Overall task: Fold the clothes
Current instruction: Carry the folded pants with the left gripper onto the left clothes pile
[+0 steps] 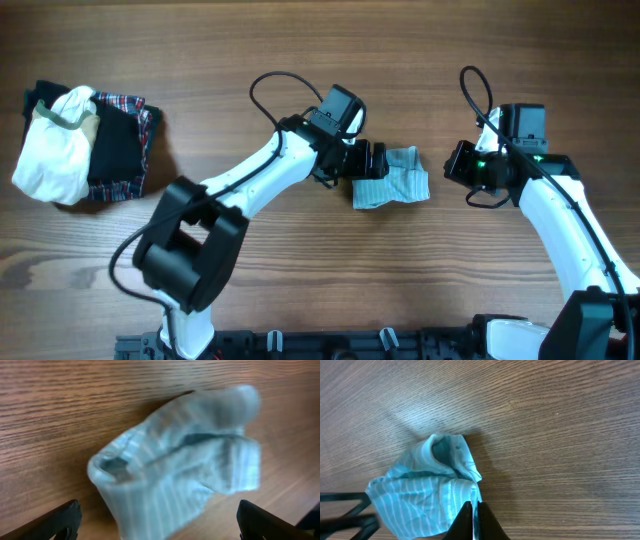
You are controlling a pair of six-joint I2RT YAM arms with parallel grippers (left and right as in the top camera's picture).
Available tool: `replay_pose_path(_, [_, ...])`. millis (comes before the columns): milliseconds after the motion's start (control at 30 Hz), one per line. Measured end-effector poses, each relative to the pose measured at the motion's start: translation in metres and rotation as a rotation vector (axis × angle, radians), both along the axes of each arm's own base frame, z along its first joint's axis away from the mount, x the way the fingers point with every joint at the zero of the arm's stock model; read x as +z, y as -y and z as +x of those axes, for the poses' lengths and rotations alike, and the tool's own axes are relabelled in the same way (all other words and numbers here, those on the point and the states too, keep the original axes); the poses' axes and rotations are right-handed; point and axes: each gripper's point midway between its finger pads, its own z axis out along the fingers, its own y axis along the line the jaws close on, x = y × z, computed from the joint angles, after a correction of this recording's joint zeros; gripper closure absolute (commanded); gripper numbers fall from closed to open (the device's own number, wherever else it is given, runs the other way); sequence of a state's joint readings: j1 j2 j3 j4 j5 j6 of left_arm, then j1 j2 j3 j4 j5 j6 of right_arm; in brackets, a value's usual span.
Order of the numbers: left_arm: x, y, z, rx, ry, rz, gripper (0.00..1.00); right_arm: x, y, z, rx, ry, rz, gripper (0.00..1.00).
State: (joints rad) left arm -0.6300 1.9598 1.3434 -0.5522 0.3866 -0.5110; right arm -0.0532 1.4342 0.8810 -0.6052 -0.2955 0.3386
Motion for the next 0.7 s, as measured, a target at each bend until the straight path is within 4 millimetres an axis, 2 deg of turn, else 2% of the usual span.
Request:
replay_pose_path(100, [-0.021, -0.001, -0.002, 0.001, -0.036, 0.028, 0.0, 0.0, 0.0, 0.0, 0.0, -0.001, 0.0, 0.95])
replay_pose_path(167, [-0.029, 0.002, -0.006, -0.009, -0.047, 0.036, 0.07, 0.0, 0.0, 0.0, 0.0, -0.001, 0.0, 0.95])
replay_pose_path(200, [-0.029, 0.005, -0.007, -0.012, -0.044, 0.034, 0.44, 0.0, 0.0, 0.0, 0.0, -0.001, 0.0, 0.95])
replay_pose_path(233, [-0.029, 0.01, -0.01, -0.021, -0.039, 0.028, 0.62, 0.0, 0.0, -0.001, 0.0, -0.003, 0.001, 0.95])
replay_pose_path(300, [-0.03, 0.015, -0.012, -0.028, -0.038, 0.024, 0.87, -0.001, 0.0, -0.003, 0.0, -0.011, 0.001, 0.95])
replay_pose_path(333, [-0.03, 0.016, -0.012, -0.029, -0.036, 0.022, 0.94, -0.001, 0.0, -0.003, 0.0, -0.015, 0.0, 0.95])
replay_pose_path(600, [-0.029, 0.017, -0.009, -0.026, -0.024, 0.013, 0.96, -0.004, 0.002, -0.008, -0.007, -0.04, -0.013, 0.95])
replay_pose_path(667, [-0.026, 0.011, -0.004, -0.013, -0.024, 0.01, 0.96, -0.004, 0.002, -0.009, -0.007, -0.04, -0.013, 0.95])
replay_pose_path(700, [-0.017, 0.001, 0.002, 0.013, -0.019, 0.006, 0.96, -0.004, 0.002, -0.009, -0.007, -0.041, -0.013, 0.95])
